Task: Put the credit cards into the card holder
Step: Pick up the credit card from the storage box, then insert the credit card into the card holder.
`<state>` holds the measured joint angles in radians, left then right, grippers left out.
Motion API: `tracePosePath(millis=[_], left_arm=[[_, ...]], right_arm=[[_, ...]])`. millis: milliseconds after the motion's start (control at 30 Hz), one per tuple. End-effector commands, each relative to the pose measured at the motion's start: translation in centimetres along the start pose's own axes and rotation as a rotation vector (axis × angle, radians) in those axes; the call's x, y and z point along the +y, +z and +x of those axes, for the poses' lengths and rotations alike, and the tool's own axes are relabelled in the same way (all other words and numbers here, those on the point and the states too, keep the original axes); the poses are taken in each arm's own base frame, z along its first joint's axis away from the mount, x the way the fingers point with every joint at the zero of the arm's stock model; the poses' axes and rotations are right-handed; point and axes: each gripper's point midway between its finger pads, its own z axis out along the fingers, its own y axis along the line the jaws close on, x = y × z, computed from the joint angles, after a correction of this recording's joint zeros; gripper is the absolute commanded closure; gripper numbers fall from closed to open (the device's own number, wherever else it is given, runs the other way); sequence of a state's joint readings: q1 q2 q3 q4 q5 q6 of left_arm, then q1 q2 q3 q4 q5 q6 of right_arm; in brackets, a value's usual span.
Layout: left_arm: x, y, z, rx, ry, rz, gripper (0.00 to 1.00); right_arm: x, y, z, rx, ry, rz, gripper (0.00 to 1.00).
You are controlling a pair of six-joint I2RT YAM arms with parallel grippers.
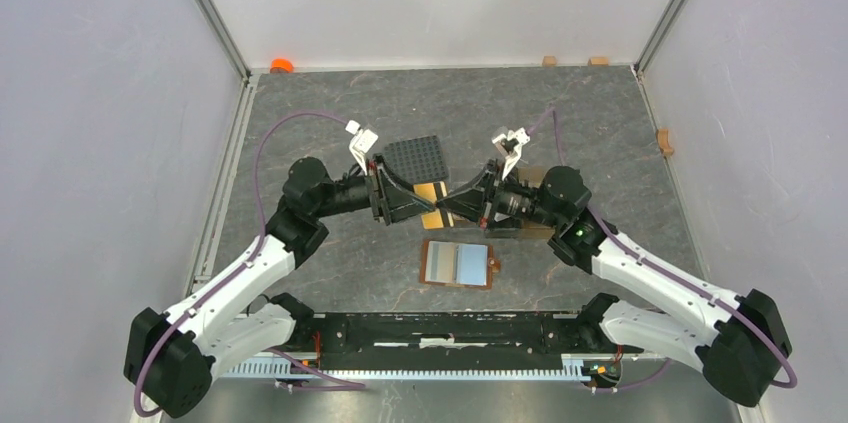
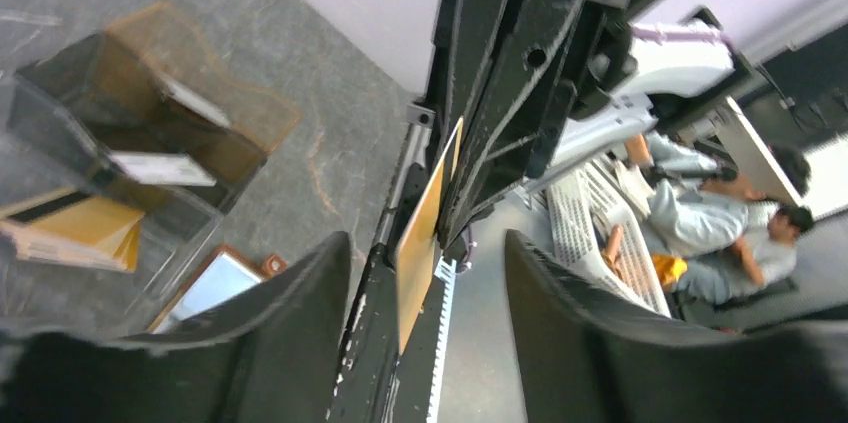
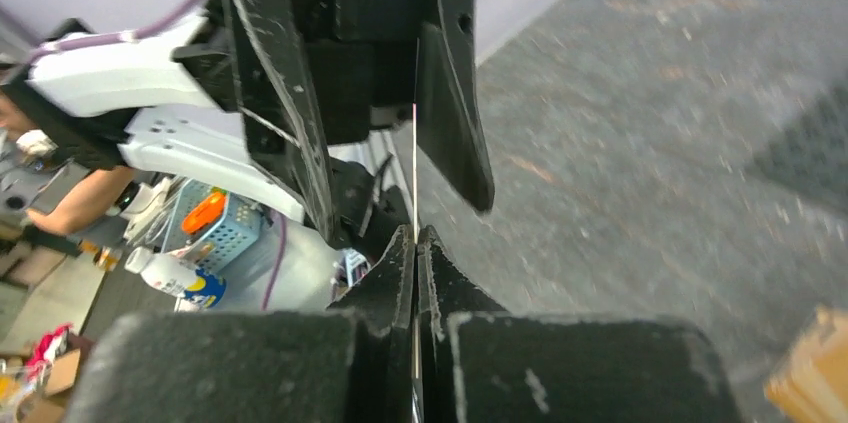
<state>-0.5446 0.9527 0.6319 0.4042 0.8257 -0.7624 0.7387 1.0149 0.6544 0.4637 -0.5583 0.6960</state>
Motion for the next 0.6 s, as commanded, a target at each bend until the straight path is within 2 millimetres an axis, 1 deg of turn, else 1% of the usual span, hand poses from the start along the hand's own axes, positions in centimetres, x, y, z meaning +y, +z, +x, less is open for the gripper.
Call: tracePosePath(millis=[0, 67, 133, 167, 267, 333, 400, 433, 500, 533, 567], left_arm=[[5.9, -0.7, 3.8, 0.033, -0.090, -0.270, 0.31], [8.9, -1.6, 6.4, 0.066, -0.161, -0.413, 0.30], [10.9, -2.2, 8.8, 0.097, -0.238, -0.503, 0.30], [11.7, -2.5, 9.9, 0.112, -0.271, -0.536, 0.30], [13.3, -3.3, 12.9, 0.169, -0.330, -0.622, 0.31], [13.9, -3.5, 14.1, 0.204, -0.344, -0.651, 0.30], [14.3, -3.5, 14.9, 0.231, -0.355, -0.668, 0.29], [14.5, -3.5, 15.2, 0.244, -0.358, -0.673, 0.27], [15.0, -3.5, 16.0, 0.279, -0.364, -0.691, 0.25], [15.2, -3.4, 16.0, 0.288, -0.359, -0.694, 0.25], [15.4, -3.8, 16.5, 0.316, -0.366, -0.717, 0.25]], right_arm=[[-4.1, -2.8, 3.5, 0.036, 0.111, 0.244, 1.00], [-6.6, -4.5, 5.9, 0.048, 0.194, 0.384, 1.00], [-8.1, -5.9, 8.6, 0.068, 0.278, 0.462, 1.00], [-8.7, -6.5, 10.1, 0.076, 0.332, 0.490, 1.00], [-9.7, -7.8, 13.5, 0.094, 0.449, 0.525, 1.00], [-10.1, -8.3, 14.8, 0.093, 0.491, 0.534, 1.00], [-10.9, -8.9, 15.9, 0.110, 0.511, 0.575, 1.00], [-11.2, -9.2, 16.4, 0.118, 0.519, 0.594, 1.00], [-11.5, -9.4, 17.3, 0.132, 0.541, 0.610, 1.00], [-11.6, -9.4, 17.6, 0.137, 0.553, 0.611, 1.00], [-11.6, -9.4, 18.0, 0.142, 0.569, 0.604, 1.00]])
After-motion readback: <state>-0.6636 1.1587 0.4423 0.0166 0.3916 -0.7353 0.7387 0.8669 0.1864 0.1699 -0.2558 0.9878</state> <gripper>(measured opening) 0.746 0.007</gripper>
